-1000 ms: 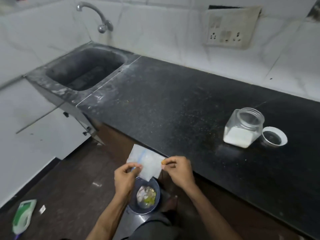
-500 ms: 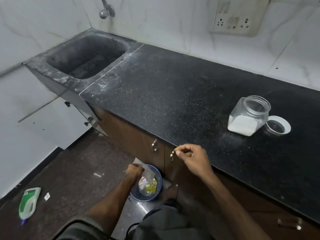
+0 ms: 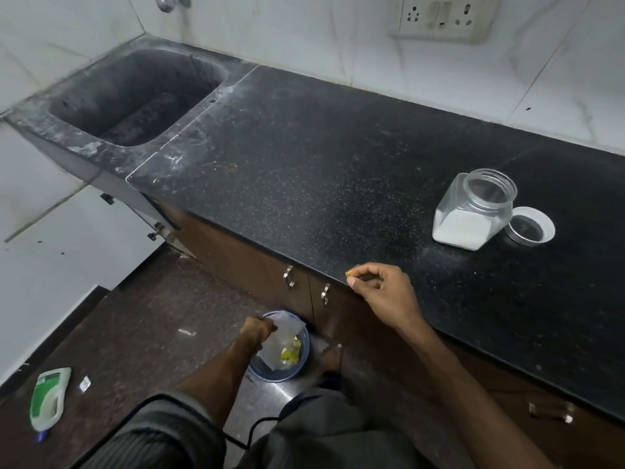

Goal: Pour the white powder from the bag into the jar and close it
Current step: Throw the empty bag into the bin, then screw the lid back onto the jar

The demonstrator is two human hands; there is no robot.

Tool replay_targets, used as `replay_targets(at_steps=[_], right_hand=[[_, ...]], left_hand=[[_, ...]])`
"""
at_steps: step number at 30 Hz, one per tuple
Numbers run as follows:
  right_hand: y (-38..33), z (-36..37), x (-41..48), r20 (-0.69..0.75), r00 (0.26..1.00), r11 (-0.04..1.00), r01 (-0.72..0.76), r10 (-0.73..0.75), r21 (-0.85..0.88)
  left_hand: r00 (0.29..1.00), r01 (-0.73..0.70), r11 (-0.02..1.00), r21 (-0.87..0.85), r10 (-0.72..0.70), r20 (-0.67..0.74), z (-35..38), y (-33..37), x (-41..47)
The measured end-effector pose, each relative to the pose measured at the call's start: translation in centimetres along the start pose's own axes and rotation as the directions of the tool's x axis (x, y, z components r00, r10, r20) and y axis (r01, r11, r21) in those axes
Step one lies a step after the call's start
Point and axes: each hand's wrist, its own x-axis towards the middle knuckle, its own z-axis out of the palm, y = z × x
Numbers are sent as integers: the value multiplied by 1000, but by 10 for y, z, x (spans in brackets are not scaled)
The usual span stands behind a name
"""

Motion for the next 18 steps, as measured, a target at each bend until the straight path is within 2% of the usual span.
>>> replay_targets(at_steps=[2, 4, 9, 12, 15, 18], right_hand=[[0, -5, 4, -10, 1000, 1000, 1, 0, 21], [0, -11, 8, -30, 1000, 998, -6, 7, 55], [-4, -27, 14, -97, 995, 990, 19, -5, 140], [-9, -38, 20, -131, 991, 982, 44, -20, 185], [-14, -50, 24, -166, 985, 974, 69, -33, 214], [-15, -61, 23, -208, 978, 961, 86, -31, 262]], left_hand=[[994, -63, 998, 8, 63, -92, 0, 4, -2], [968, -159, 984, -81, 139, -207, -5, 19, -9], [777, -468, 840, -275, 243, -581, -24, 90, -42], [746, -524, 764, -376, 198, -636, -24, 120, -65], [685, -600, 752, -271, 309, -660, -13, 129, -88], [592, -724, 658, -207, 437, -677, -1, 148, -113]])
